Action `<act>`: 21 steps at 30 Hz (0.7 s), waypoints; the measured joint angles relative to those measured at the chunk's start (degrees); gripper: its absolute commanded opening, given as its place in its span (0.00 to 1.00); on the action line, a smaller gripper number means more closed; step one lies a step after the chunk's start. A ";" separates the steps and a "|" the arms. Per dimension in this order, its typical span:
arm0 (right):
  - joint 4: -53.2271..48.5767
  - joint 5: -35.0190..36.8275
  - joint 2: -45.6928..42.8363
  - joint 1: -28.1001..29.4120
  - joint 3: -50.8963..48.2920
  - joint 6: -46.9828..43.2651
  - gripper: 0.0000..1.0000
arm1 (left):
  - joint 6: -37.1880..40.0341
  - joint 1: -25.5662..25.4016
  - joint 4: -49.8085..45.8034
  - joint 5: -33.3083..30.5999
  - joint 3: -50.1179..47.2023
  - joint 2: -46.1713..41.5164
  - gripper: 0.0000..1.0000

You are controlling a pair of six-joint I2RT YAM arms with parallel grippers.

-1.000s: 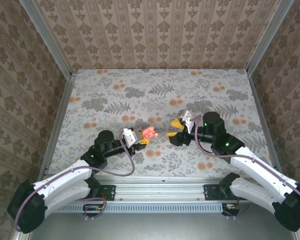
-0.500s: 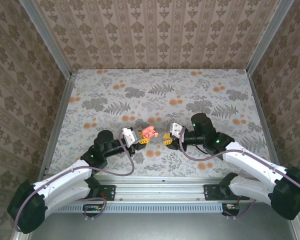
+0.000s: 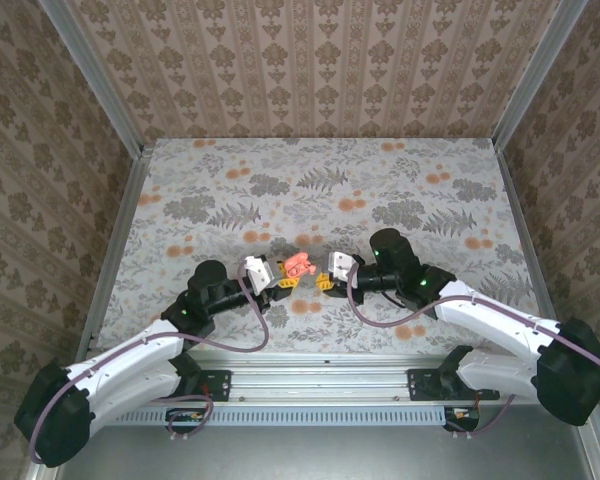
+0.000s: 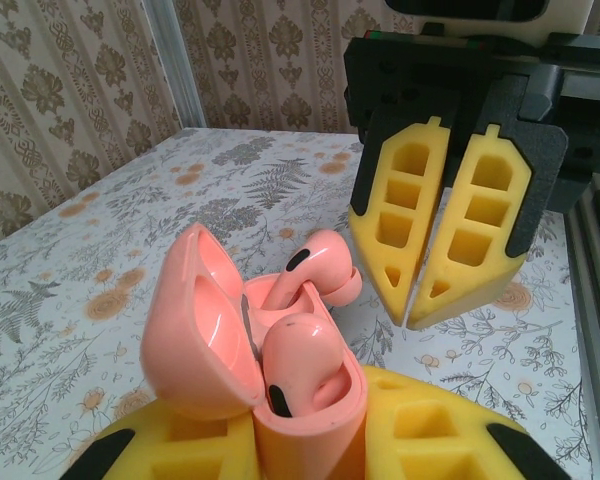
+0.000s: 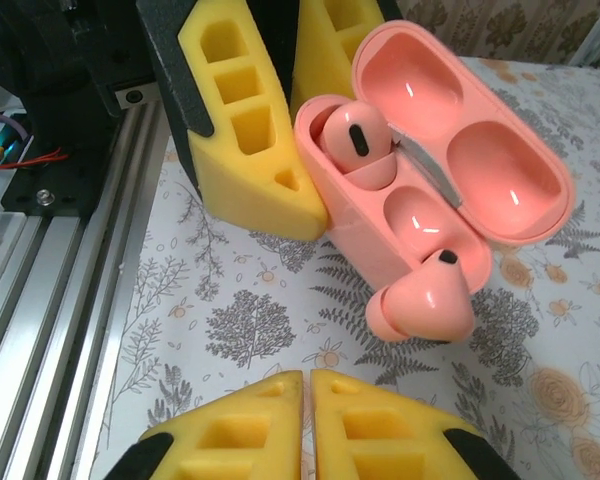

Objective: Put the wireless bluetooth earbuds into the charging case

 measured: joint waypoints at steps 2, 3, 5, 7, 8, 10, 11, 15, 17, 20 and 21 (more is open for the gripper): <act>0.57 0.15 0.00 0.09 0.04 -0.22 0.12 | 0.00 0.00 -0.26 0.00 0.00 -0.28 0.03; 0.81 0.26 0.00 0.17 0.11 -0.33 0.12 | 0.00 0.00 -0.35 0.00 0.00 -0.50 0.03; 1.09 0.46 0.13 0.24 0.33 -0.48 0.12 | 0.02 0.00 -0.37 0.00 0.00 -0.87 0.03; 1.25 0.83 0.44 0.35 0.81 -0.68 0.11 | 0.02 0.00 -0.37 0.00 0.00 -1.14 0.03; 1.27 0.85 0.66 0.35 1.11 -0.87 0.11 | 0.02 0.00 -0.39 0.00 0.00 -1.18 0.03; 1.53 1.05 1.03 0.48 1.68 -1.20 0.12 | 0.02 0.00 -0.50 0.00 0.00 -1.20 0.03; 1.68 1.09 1.18 0.63 1.97 -1.40 0.11 | 0.02 0.00 -0.61 -0.02 0.00 -1.25 0.03; 2.10 1.14 1.64 1.11 2.75 -1.73 0.11 | 0.02 0.00 -0.74 0.00 0.00 -1.29 0.03; 2.14 1.14 1.81 1.31 3.04 -1.81 0.11 | 0.02 0.00 -0.72 -0.02 0.00 -1.29 0.03; 2.14 1.14 1.97 1.46 3.32 -2.16 0.11 | 0.02 0.00 -0.74 0.00 0.00 -1.29 0.03; 2.14 1.14 2.08 1.46 3.50 -2.43 0.11 | 0.02 0.00 -0.74 0.00 0.00 -1.29 0.03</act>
